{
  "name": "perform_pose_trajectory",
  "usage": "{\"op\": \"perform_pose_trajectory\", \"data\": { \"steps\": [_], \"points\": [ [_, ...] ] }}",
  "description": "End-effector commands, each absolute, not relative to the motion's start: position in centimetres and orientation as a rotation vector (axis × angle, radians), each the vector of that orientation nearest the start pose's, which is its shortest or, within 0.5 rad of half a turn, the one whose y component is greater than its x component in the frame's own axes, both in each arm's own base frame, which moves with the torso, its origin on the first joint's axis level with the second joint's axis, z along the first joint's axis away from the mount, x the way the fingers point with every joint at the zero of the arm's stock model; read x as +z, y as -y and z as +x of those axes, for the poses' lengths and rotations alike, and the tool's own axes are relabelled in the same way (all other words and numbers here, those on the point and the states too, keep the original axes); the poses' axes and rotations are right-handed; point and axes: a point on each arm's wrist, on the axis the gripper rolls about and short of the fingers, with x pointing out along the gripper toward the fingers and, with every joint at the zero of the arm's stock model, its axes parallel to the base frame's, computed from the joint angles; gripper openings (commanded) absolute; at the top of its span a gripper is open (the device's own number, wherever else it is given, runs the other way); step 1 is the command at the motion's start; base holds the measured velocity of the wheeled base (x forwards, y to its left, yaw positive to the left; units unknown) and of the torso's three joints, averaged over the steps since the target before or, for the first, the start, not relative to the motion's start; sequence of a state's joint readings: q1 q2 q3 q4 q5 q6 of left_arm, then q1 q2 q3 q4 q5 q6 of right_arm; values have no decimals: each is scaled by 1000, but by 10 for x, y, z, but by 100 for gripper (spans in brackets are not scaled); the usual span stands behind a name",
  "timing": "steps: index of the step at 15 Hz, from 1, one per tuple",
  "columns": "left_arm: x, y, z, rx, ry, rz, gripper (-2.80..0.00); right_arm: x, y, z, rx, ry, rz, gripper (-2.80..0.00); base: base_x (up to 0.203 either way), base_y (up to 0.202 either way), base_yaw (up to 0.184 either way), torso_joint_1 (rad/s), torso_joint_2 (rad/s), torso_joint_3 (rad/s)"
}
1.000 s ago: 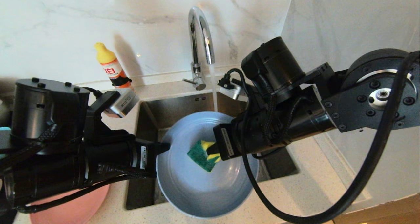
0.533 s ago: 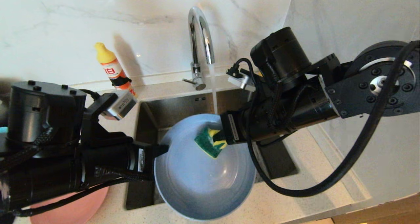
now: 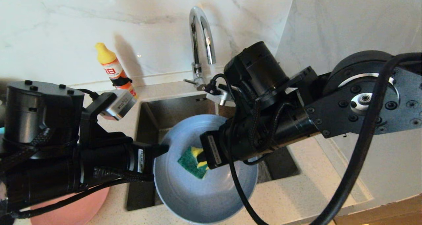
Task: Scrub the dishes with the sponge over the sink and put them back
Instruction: Wipe the plate
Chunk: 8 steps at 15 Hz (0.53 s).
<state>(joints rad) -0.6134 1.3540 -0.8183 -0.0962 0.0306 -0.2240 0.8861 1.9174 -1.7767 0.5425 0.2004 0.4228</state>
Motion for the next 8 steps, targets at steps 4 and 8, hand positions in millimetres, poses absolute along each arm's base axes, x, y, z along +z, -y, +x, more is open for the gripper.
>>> {"op": "perform_pose_trajectory", "data": {
  "steps": [4,8],
  "points": [
    [225,124,178,-517,-484,-76,-280,253,-281,212,837,-951,70,-280,0,0,0,0,0,0],
    [227,124,178,-520,-476,-79,-280,259,-253,215,782,-939,94,-280,0,0,0,0,0,0]
  ]
}}
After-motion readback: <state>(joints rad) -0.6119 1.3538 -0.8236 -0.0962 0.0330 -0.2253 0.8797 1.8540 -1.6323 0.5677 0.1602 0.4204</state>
